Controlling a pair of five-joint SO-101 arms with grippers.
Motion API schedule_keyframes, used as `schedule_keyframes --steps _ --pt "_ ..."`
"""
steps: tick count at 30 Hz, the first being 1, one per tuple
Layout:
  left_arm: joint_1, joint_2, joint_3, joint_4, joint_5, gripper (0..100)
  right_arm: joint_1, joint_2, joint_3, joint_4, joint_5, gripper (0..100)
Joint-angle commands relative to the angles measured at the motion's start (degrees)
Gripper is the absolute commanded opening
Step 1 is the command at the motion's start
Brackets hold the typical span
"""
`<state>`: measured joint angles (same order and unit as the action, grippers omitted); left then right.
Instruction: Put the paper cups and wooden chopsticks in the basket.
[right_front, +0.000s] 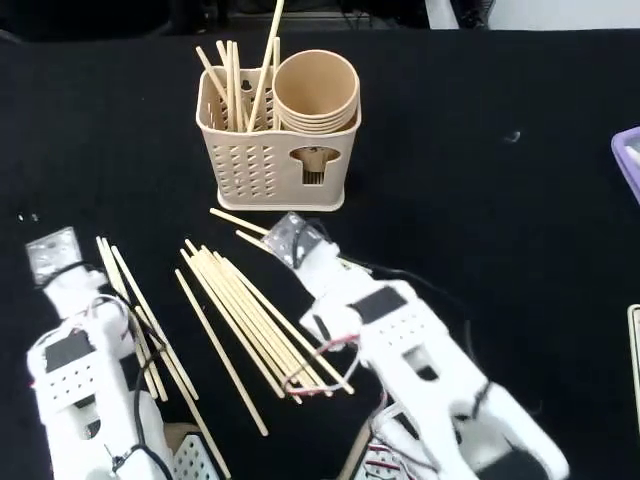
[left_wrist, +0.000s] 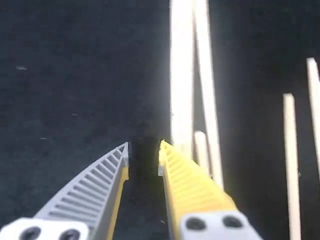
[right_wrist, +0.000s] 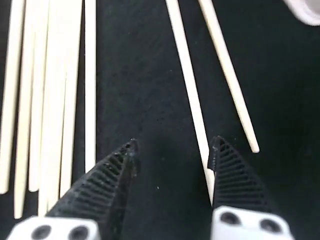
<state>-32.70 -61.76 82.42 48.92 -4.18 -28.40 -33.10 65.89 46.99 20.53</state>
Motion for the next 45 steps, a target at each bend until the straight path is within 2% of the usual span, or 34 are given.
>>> schedule_keyframes --steps 1,8,14,22,27,35,45 --pt "3.47 -0.97 0.13 -1.14 0.97 11 4.04 4.35 -5.67 -2.73 2.81 23.0" --pt "3.47 -0.97 0.22 -1.14 0.97 11 5.89 5.58 -5.23 -5.71 9.76 23.0" --pt "3.74 -0.97 0.22 -1.14 0.97 11 6.07 5.67 -0.22 -12.84 15.47 23.3" --pt "3.56 -0.97 0.22 -1.05 0.97 11 6.15 5.67 0.04 -13.54 15.56 23.4" --pt "3.56 -0.97 0.22 -1.05 0.97 11 8.79 6.20 -1.10 -13.54 15.21 23.4" --pt "3.56 -0.97 0.22 -0.97 0.97 11 9.05 17.71 -7.25 -12.22 15.21 23.0" --pt "3.47 -0.97 0.13 -0.88 0.97 11 9.05 19.65 -9.27 -10.37 15.56 23.0"
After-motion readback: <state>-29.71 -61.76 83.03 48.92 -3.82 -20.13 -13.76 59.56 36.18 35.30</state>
